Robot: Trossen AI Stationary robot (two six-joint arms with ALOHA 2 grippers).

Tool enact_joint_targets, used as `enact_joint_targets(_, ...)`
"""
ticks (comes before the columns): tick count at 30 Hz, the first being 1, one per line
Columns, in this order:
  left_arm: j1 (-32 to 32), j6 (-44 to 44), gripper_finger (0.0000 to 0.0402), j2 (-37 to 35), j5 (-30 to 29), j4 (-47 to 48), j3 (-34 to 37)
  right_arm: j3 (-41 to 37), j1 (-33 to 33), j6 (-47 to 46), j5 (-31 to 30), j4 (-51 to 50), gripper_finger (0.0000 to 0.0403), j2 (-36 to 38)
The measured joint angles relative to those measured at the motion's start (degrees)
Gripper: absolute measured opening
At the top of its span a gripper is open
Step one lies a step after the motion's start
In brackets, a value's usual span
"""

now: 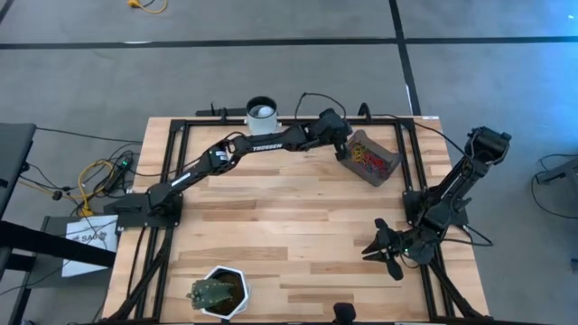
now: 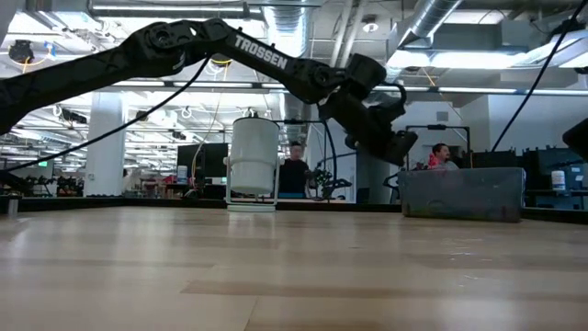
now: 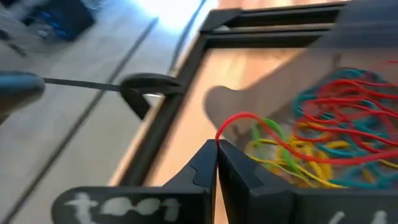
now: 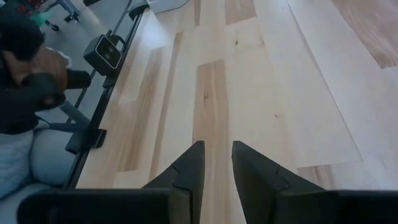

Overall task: Pick and place items into bin
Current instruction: Put the red rubber band into the bin

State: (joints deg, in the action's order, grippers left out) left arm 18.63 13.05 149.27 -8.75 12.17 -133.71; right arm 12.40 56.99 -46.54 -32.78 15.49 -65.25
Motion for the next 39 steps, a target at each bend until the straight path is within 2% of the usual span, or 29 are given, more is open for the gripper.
enact_joint_targets(4,-0.3,0.4,0.0000,0.0,-7.2,-3.9,0.0,0.0,0.0,0.3,0.7,0.0,0.0077,0.0)
enact_joint_targets(6,-0.3,-0.5,0.0000,0.0,-9.0,-6.5,0.0,0.0,0.0,0.4,1.3,0.0,0.0077,0.0)
enact_joint_targets(13,-0.5,-0.6,0.0000,0.0,2.4,-6.0,0.0,0.0,0.0,0.5,1.5,0.0,0.0077,0.0)
enact_joint_targets(17,-1.5,-0.2,0.0000,0.0,5.0,-3.1,0.0,0.0,0.0,0.5,1.5,0.0,0.0077,0.0)
enact_joint_targets(30,-1.9,-1.6,0.0003,0.0,6.6,0.8,0.0,0.0,0.0,0.5,1.5,0.0,0.0077,0.0)
enact_joint_targets(39,-1.9,-3.3,0.0065,0.0,6.6,1.0,0.0,0.0,0.0,0.5,1.5,0.0,0.0077,0.0)
